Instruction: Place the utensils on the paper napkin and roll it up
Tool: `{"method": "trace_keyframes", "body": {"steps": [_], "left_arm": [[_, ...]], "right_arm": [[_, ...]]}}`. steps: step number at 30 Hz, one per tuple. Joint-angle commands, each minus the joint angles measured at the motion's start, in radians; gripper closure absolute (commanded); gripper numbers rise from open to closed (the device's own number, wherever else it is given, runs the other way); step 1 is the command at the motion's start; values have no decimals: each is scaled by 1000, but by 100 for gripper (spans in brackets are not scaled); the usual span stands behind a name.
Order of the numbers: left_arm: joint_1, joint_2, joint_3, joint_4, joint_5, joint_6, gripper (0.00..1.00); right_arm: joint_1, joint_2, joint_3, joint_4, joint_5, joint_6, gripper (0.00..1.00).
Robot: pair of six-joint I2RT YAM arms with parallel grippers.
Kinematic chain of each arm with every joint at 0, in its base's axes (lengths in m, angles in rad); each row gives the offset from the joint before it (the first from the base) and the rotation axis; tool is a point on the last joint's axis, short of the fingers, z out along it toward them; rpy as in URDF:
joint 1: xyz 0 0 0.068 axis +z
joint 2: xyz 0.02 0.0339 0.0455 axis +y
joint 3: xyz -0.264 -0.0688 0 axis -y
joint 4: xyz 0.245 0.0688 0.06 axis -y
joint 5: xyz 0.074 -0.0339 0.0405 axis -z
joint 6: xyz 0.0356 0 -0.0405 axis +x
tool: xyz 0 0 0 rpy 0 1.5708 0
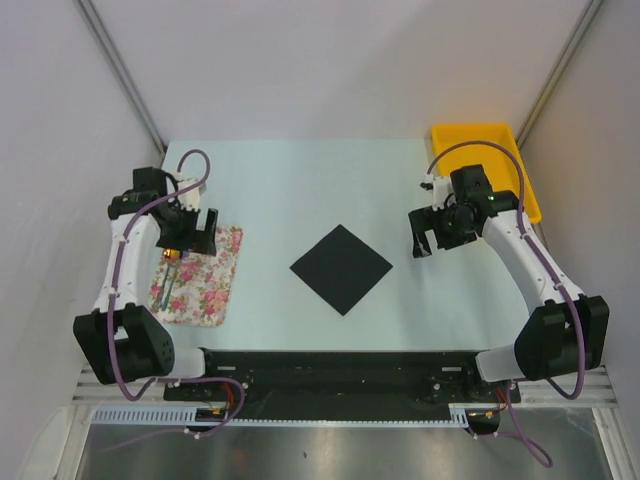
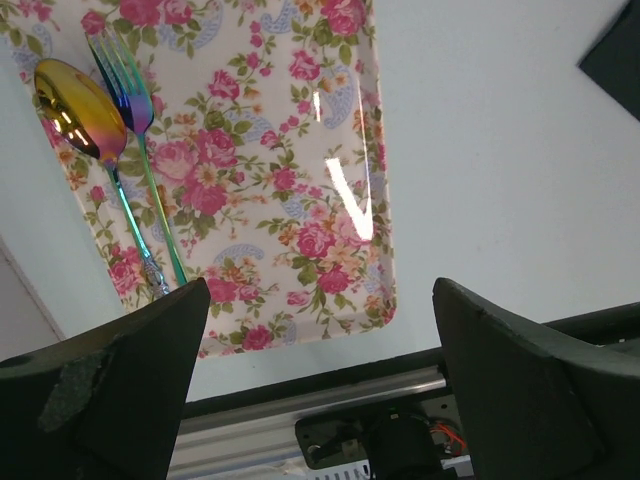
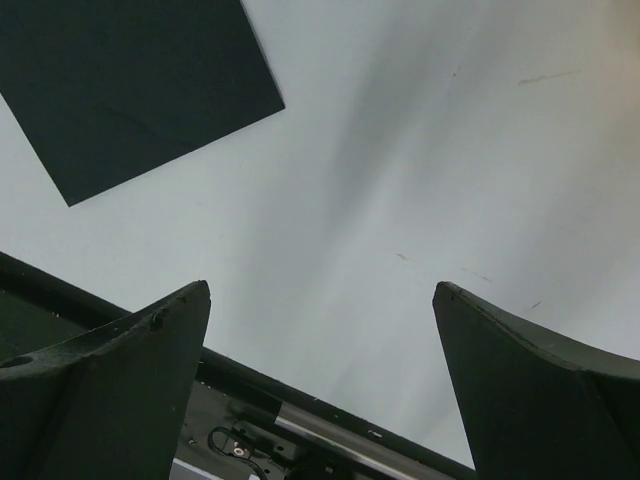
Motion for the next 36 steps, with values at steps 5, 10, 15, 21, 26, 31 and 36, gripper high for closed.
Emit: {"method": "trace_keyframes", "body": {"steps": [5, 10, 15, 21, 26, 31, 36], "left_arm": [[164, 43, -31, 4, 43, 182, 0], [252, 77, -56, 24, 68, 260, 0], [304, 140, -48, 55, 62, 302, 2], [309, 200, -39, 92, 85, 319, 17], [309, 280, -39, 103, 94, 332, 41], [307, 327, -36, 135, 93, 328, 54], [309, 378, 7, 150, 65, 325, 58]], "right_arm": [[11, 19, 5, 14, 5, 16, 0], [13, 18, -14, 15, -2, 16, 0], [14, 13, -32, 18, -4, 13, 0], [16, 21, -27, 11, -4, 11, 0], [14, 24, -32, 7, -1, 11, 0], [14, 34, -26, 4, -1, 11, 0], [16, 47, -24, 1, -7, 10, 0]]}}
